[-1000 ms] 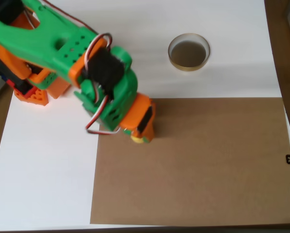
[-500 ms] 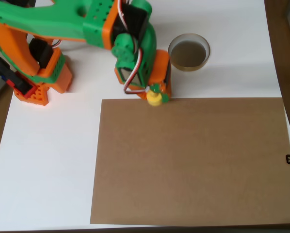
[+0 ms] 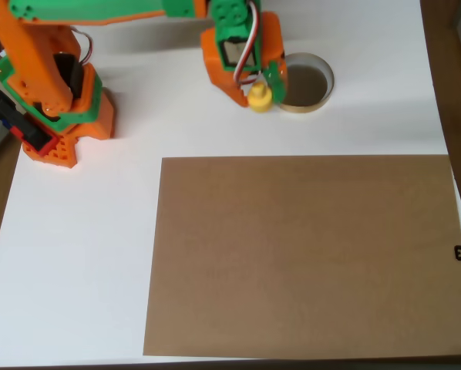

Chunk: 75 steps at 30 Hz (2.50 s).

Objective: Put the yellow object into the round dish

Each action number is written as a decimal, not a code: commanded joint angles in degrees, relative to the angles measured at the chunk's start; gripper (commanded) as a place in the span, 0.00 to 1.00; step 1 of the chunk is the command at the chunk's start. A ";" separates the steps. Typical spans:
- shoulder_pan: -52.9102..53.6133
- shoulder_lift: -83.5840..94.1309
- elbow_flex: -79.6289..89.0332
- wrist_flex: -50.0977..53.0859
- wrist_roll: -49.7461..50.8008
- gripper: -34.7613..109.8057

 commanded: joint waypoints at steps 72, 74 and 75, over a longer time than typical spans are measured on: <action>-13.10 -37.00 -48.16 12.39 -1.41 0.41; -13.01 -36.83 -48.16 12.57 -1.76 0.42; -12.74 -36.56 -48.16 12.83 -2.02 0.42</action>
